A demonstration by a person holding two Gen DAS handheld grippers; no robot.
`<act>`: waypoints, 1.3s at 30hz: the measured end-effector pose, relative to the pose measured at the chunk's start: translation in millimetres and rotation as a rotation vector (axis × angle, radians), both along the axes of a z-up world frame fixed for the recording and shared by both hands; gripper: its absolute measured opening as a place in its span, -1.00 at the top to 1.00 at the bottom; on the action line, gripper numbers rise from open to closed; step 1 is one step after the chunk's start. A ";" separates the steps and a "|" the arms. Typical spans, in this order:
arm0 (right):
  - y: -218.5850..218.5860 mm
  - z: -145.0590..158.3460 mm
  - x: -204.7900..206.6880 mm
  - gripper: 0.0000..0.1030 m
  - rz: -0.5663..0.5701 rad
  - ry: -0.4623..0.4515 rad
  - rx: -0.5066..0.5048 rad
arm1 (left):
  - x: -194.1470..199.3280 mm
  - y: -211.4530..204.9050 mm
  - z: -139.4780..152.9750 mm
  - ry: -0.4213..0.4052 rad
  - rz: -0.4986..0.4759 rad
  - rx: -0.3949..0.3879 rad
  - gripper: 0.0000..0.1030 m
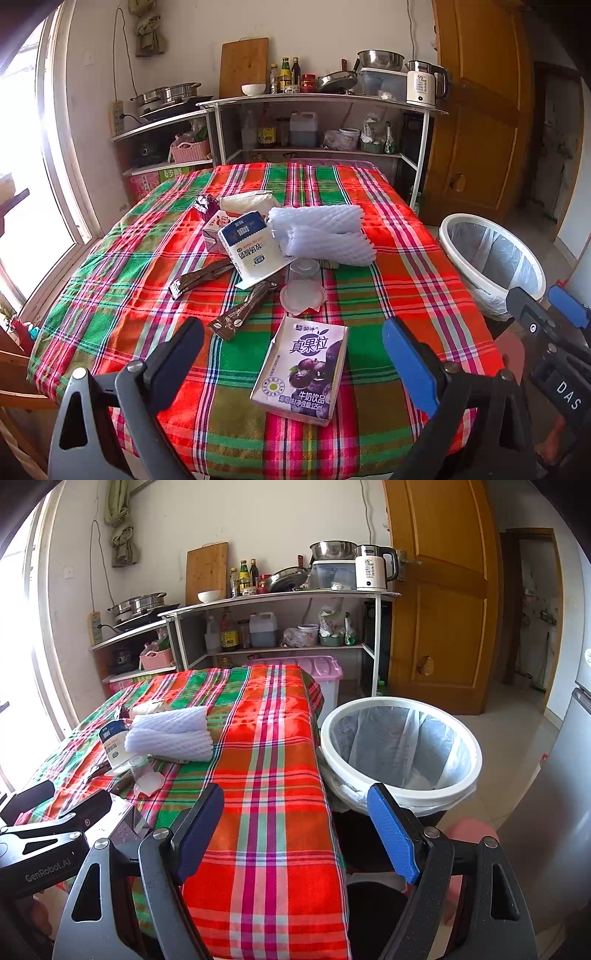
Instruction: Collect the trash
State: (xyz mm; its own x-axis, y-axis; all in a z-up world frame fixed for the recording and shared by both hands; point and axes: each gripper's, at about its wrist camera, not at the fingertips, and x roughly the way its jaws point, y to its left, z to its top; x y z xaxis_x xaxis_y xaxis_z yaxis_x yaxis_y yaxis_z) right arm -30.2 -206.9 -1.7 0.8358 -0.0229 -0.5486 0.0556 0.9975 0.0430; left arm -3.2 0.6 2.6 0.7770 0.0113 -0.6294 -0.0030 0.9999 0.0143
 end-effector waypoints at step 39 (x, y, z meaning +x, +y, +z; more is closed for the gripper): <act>0.4 1.7 -1.8 -0.55 -0.006 -0.005 0.000 | 0.0 1.0 -1.2 -0.001 0.002 0.002 -0.91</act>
